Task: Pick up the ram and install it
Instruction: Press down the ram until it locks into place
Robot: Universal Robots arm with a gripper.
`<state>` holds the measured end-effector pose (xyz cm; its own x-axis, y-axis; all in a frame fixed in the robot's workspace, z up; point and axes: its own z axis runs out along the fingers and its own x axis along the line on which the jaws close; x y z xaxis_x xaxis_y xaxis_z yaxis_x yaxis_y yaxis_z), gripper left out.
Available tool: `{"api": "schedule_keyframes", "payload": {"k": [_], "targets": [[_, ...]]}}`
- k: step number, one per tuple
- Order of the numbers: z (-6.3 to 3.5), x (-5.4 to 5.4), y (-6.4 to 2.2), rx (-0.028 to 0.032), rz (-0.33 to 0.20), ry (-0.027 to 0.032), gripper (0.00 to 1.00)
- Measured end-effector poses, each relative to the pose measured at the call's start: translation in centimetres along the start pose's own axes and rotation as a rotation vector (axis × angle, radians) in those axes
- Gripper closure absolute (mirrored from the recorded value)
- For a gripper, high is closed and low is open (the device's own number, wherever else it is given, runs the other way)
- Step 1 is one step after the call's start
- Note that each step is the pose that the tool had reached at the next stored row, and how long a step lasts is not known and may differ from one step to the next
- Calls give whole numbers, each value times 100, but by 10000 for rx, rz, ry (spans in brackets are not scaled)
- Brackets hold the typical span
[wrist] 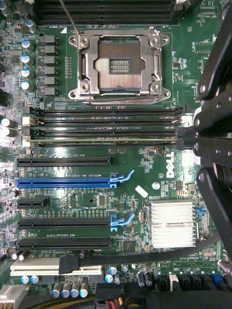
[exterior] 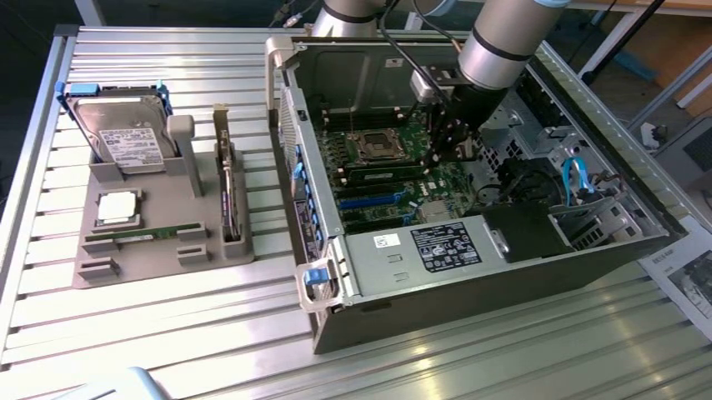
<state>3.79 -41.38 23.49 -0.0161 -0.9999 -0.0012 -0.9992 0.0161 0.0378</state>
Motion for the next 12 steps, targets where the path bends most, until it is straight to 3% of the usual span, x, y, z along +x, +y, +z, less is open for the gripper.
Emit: {"api": "schedule_keyframes", "payload": {"k": [12], "targets": [[-347,0,13,-6,-1,2,90]]}}
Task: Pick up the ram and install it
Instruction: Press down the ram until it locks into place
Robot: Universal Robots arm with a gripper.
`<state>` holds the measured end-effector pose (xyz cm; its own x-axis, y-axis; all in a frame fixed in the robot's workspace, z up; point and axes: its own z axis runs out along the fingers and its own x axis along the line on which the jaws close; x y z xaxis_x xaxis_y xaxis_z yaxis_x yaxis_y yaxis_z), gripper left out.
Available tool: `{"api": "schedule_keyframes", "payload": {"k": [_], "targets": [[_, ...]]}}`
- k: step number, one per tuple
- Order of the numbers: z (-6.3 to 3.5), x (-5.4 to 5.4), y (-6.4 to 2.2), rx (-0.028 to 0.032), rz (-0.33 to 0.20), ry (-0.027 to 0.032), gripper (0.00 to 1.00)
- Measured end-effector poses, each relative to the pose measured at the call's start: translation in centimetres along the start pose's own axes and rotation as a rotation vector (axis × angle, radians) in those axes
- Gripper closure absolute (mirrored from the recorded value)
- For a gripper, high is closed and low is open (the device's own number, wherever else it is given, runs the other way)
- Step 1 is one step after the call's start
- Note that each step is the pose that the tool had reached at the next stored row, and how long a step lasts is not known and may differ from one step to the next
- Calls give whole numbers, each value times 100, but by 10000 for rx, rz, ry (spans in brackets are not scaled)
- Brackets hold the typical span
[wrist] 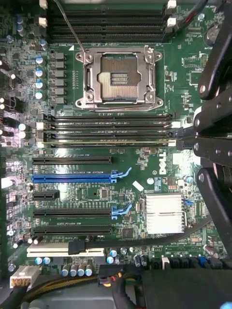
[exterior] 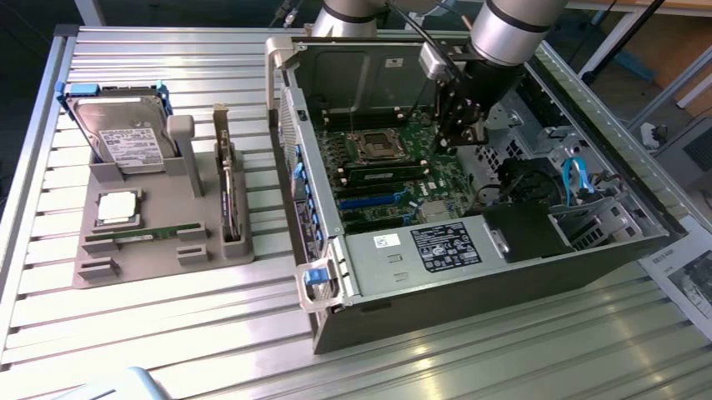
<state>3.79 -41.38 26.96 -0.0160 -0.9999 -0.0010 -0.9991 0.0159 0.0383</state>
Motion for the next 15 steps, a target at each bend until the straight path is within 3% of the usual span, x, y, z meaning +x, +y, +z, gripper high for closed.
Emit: {"api": "schedule_keyframes", "payload": {"k": [5,11,15], "targets": [[-5,0,3,0,-1,-2,90],[0,2,131,21,0,-2,90],[12,7,437,128,0,-3,90]]}}
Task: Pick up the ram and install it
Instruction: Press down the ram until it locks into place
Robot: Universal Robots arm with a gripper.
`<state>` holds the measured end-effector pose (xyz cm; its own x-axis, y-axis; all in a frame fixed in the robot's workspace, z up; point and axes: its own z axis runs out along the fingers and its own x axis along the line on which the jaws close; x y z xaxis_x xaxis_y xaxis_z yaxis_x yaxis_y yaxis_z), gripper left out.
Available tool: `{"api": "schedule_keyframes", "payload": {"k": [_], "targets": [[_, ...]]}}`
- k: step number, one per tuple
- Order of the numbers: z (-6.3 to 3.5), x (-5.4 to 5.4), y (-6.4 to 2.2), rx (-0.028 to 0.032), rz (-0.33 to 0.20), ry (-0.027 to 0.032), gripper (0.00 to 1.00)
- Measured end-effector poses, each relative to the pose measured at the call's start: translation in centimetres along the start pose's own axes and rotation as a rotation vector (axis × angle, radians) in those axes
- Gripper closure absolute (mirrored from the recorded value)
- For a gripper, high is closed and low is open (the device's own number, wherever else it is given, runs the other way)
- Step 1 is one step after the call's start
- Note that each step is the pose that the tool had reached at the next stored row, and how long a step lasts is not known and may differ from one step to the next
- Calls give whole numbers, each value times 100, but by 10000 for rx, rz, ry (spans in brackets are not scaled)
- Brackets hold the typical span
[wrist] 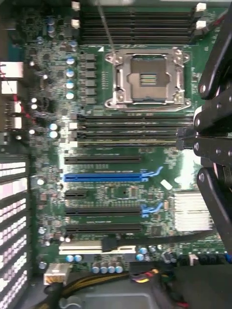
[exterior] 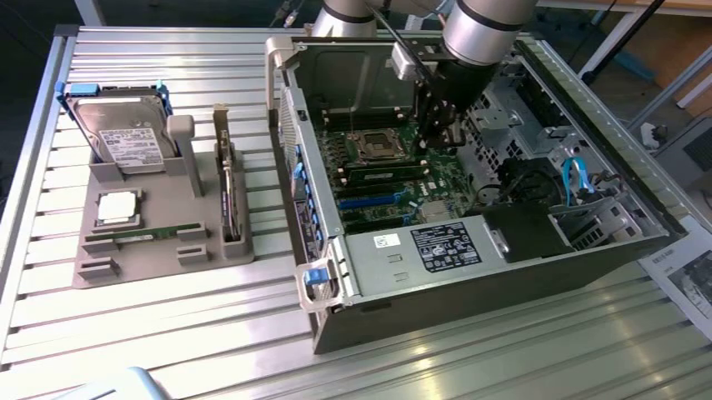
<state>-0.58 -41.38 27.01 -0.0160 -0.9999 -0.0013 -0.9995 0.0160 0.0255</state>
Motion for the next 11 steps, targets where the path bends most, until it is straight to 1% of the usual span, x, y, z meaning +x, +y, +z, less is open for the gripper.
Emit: {"api": "schedule_keyframes", "payload": {"k": [1,4,7,11], "targets": [[2,1,79,32,-1,0,90],[5,3,205,83,-1,-1,90],[7,4,254,100,0,-2,90],[7,4,255,100,-1,-1,90]]}}
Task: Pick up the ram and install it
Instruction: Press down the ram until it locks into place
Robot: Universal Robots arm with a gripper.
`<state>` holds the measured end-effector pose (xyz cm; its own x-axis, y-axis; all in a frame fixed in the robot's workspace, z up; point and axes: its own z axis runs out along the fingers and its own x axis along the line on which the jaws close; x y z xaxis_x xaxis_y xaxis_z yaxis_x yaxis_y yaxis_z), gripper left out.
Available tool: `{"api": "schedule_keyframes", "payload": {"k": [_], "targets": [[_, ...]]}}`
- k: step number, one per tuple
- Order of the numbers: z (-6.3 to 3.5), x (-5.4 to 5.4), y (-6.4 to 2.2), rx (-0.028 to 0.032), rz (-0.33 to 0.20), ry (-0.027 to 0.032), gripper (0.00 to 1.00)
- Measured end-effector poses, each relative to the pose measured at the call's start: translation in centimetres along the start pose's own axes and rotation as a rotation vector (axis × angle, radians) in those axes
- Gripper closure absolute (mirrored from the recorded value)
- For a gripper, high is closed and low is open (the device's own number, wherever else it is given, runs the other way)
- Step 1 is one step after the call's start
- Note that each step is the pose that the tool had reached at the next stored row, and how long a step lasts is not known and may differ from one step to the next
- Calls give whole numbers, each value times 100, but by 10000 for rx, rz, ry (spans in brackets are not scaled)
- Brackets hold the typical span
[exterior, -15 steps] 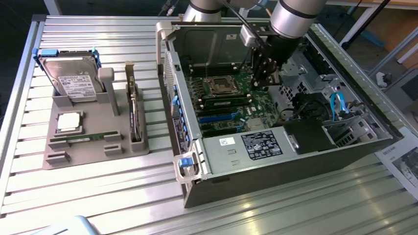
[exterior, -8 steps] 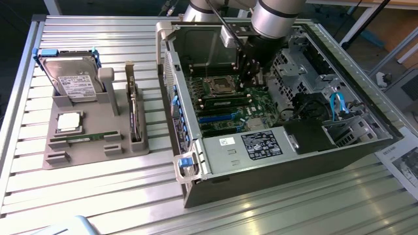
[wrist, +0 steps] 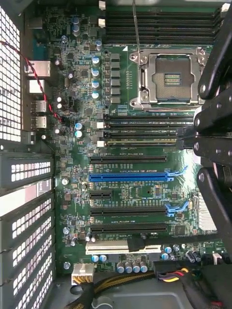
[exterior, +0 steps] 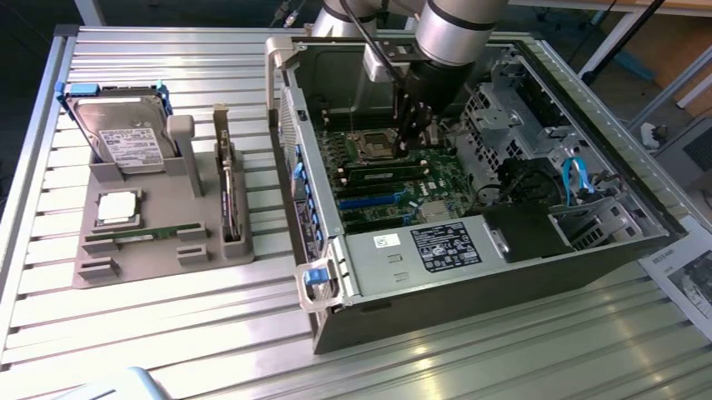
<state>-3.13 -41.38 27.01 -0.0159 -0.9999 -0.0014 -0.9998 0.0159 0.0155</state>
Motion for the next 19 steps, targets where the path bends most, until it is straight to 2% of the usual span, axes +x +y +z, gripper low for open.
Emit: {"api": "schedule_keyframes", "payload": {"k": [2,6,8,13,19], "targets": [[0,0,3,0,0,-1,90],[1,1,88,79,0,-1,90],[2,1,107,94,1,-2,90],[36,2,137,137,0,-3,90],[90,3,138,162,0,-3,90]]}}
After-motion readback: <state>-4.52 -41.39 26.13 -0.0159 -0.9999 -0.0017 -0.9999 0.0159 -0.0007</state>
